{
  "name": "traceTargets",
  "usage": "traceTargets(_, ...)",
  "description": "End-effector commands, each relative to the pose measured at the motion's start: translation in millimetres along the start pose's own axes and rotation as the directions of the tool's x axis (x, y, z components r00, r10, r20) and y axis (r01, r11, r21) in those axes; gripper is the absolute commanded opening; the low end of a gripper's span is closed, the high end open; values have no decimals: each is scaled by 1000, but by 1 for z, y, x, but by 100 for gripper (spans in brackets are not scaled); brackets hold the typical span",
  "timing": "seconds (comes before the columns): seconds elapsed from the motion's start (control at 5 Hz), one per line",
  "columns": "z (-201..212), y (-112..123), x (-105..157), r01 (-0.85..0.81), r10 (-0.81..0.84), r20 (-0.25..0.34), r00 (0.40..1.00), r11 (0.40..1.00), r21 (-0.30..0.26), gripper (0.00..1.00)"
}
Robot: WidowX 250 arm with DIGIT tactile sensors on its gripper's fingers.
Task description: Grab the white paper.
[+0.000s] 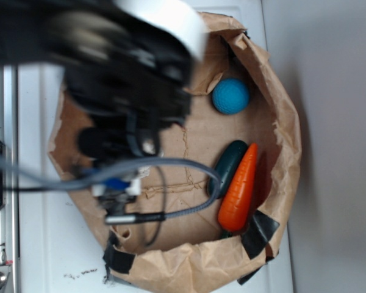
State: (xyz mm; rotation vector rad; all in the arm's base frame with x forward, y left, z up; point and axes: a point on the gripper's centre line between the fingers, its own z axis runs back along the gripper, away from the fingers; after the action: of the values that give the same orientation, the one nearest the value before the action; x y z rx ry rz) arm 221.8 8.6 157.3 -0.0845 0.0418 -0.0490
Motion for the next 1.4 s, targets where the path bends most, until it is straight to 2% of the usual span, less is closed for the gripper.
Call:
traceTargets(0.0, 7, 4, 2, -12, 12, 37, 999, 1000, 7, 100)
traceTargets(0.4, 7, 4, 2, -12, 12, 37, 999, 1000, 7, 100)
traceTargets(0.6, -26, 11, 21, -24, 22, 63, 998, 999, 27, 100)
traceTargets(0.8, -65, 8, 41, -15, 10, 68, 998, 997, 74, 100)
traceTargets(1.0, -96, 6, 53, 18, -21, 21, 1000, 994, 107, 100)
traceTargets(1.2, -120, -2, 51, 98, -97, -9, 995, 985, 139, 100)
